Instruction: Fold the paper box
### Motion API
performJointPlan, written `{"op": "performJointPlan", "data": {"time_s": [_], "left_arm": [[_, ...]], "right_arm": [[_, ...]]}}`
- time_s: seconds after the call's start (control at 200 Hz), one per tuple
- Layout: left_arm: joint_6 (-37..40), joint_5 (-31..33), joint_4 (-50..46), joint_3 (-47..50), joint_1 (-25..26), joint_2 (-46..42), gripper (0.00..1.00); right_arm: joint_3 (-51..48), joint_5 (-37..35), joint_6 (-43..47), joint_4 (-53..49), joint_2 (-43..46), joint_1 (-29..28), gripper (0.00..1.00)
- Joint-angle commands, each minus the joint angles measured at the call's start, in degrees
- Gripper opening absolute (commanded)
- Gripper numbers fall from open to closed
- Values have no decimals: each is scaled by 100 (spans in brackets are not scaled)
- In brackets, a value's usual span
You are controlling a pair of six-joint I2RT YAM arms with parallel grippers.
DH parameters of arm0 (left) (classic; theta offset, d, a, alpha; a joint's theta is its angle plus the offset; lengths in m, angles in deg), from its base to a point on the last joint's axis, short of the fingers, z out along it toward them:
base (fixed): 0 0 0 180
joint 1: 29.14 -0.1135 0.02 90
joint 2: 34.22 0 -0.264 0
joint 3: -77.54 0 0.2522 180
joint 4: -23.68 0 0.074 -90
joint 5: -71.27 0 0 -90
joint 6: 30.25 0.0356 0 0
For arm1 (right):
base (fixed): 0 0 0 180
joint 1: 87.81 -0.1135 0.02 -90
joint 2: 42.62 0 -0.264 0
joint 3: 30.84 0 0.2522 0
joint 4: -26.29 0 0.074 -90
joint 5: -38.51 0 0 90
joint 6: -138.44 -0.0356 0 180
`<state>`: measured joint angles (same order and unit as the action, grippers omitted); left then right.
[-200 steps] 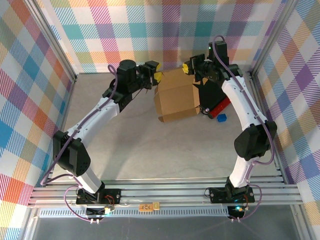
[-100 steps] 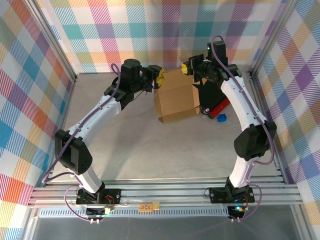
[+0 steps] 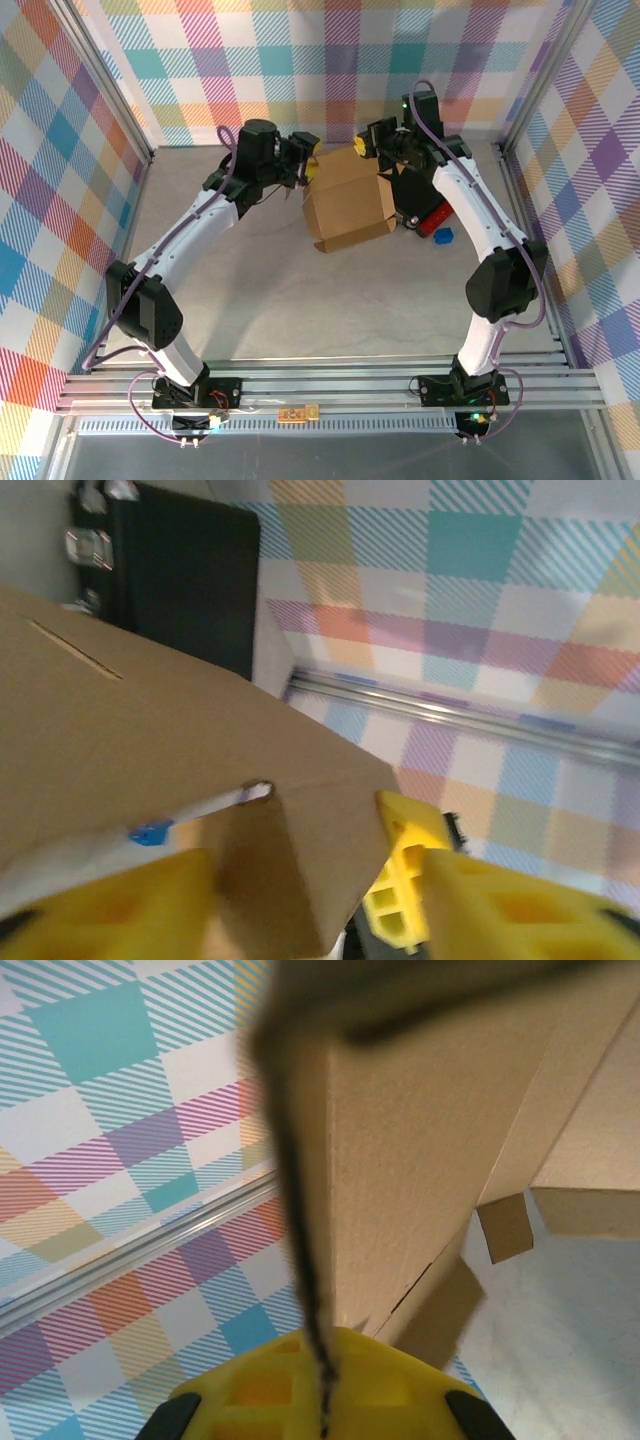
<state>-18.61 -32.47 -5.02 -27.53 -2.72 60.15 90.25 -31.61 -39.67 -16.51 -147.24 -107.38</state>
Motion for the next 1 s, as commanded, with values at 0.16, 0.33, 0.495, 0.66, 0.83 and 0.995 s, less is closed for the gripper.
{"op": "performJointPlan", "data": {"time_s": [0.16,0.33,0.495,0.66,0.83,0.995], "left_arm": [[2830,1116,-2428,828,-390,-1909,62],[2826,882,-2487,2020,-747,-2532,52],[2751,738,-2161,2942,-1014,-2952,46],[2933,485,-1992,3611,-1102,-2888,40],[2885,644,-1490,4070,-1199,-2968,39],[3314,599,-1497,3979,-1667,-2952,36]], "right_arm": [[288,30,-377,313,-690,-165,0],[291,-87,-597,678,-1099,-569,0],[675,-100,-788,584,-1677,-960,0],[884,-151,-772,522,-2069,-1128,0],[718,99,-399,734,-2175,-1077,0],[349,319,114,912,-2095,-1066,0]]}}
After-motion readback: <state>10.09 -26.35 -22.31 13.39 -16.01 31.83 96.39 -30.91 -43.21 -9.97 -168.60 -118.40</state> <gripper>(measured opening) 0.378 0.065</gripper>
